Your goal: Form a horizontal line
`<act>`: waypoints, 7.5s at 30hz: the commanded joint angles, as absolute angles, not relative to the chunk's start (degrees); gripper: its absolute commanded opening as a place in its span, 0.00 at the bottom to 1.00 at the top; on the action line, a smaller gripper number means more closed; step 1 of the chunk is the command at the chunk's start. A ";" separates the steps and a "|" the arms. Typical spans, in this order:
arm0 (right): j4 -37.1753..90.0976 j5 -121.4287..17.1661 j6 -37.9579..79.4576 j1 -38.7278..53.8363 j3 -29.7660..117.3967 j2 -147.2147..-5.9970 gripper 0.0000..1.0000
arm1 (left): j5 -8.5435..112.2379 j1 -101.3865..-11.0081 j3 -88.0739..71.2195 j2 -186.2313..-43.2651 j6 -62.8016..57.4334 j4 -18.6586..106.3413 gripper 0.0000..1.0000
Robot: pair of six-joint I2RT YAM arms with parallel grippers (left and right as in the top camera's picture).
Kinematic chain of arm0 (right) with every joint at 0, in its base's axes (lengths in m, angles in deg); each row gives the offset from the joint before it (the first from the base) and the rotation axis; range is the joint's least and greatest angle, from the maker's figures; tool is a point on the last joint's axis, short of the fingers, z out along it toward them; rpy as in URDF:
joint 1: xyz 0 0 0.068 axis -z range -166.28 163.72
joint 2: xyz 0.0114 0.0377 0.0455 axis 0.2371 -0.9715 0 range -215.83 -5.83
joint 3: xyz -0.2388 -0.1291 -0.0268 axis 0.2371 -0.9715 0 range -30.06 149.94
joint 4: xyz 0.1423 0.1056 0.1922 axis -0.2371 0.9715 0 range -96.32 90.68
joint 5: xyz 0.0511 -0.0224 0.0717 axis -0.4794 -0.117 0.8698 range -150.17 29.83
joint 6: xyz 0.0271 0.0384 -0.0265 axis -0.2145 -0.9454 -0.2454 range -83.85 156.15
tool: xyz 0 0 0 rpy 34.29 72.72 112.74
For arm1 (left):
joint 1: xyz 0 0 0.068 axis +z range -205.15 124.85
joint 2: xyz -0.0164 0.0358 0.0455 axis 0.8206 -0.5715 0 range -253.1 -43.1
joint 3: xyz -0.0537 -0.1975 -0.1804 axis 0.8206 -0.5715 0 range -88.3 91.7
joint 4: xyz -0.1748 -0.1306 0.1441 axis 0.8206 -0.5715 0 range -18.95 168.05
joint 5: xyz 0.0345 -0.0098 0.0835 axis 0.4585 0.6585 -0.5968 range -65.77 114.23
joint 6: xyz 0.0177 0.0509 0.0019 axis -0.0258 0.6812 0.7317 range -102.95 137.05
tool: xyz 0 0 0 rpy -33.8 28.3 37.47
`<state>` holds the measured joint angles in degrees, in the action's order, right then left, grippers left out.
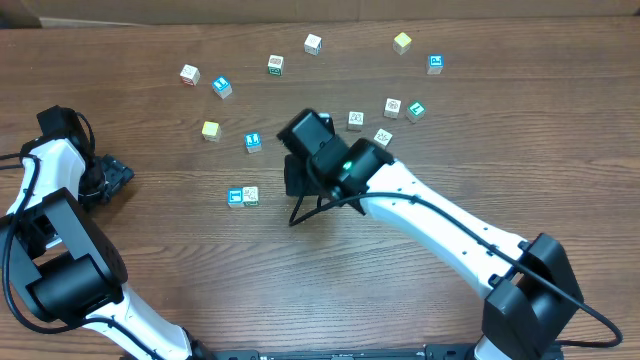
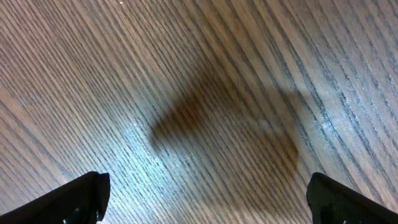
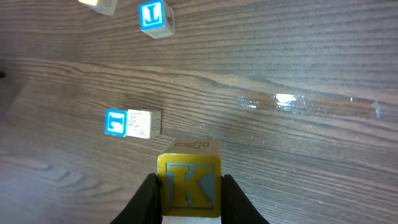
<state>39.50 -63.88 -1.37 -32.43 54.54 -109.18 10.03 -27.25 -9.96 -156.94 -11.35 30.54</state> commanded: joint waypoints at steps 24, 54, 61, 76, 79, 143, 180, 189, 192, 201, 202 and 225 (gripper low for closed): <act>23.24 -69.19 -7.34 -36.52 47.00 -117.07 0.15 | 9.44 -26.79 -10.26 -157.10 -11.28 30.59 1.00; 22.52 -64.54 -7.36 -36.54 47.00 -120.86 0.16 | 9.44 -26.79 -10.26 -157.10 -11.28 30.59 1.00; 22.47 -64.54 -7.36 -36.54 47.00 -120.88 0.24 | 9.44 -26.79 -10.26 -157.10 -11.28 30.59 1.00; 22.45 -64.54 -7.36 -36.54 47.00 -120.88 0.29 | 9.44 -26.79 -10.26 -157.10 -11.28 30.59 1.00; 22.45 -64.54 -7.36 -36.54 47.00 -120.88 0.29 | 9.44 -26.79 -10.26 -157.10 -11.28 30.59 1.00; 28.92 -46.61 -7.80 -33.79 46.91 -120.42 0.04 | 9.44 -26.79 -10.26 -157.10 -11.28 30.59 1.00; 24.94 -47.22 -9.04 -33.79 46.86 -122.28 0.04 | 9.44 -26.79 -10.26 -157.10 -11.28 30.59 0.99; 20.33 -51.86 -9.02 -33.79 46.86 -122.28 0.04 | 9.47 -26.79 -10.26 -157.10 -11.28 30.59 1.00; 19.30 -52.89 -9.02 -33.79 46.86 -122.28 0.04 | 9.44 -26.79 -10.26 -157.10 -11.28 30.59 1.00; 18.80 -49.58 -7.86 -33.79 46.93 -121.77 0.04 | 9.44 -26.79 -10.26 -157.10 -11.28 30.59 1.00; 18.76 -49.02 -6.75 -33.79 46.93 -121.29 0.04 | 9.44 -26.79 -10.26 -157.10 -11.28 30.59 1.00; 24.02 -70.46 -7.55 -30.66 46.82 -117.73 0.04 | 9.44 -26.79 -10.26 -157.10 -11.28 30.59 1.00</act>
<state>23.57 -69.08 -5.00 -31.01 47.15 -116.94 10.03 -27.25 -9.96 -156.94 -11.35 30.54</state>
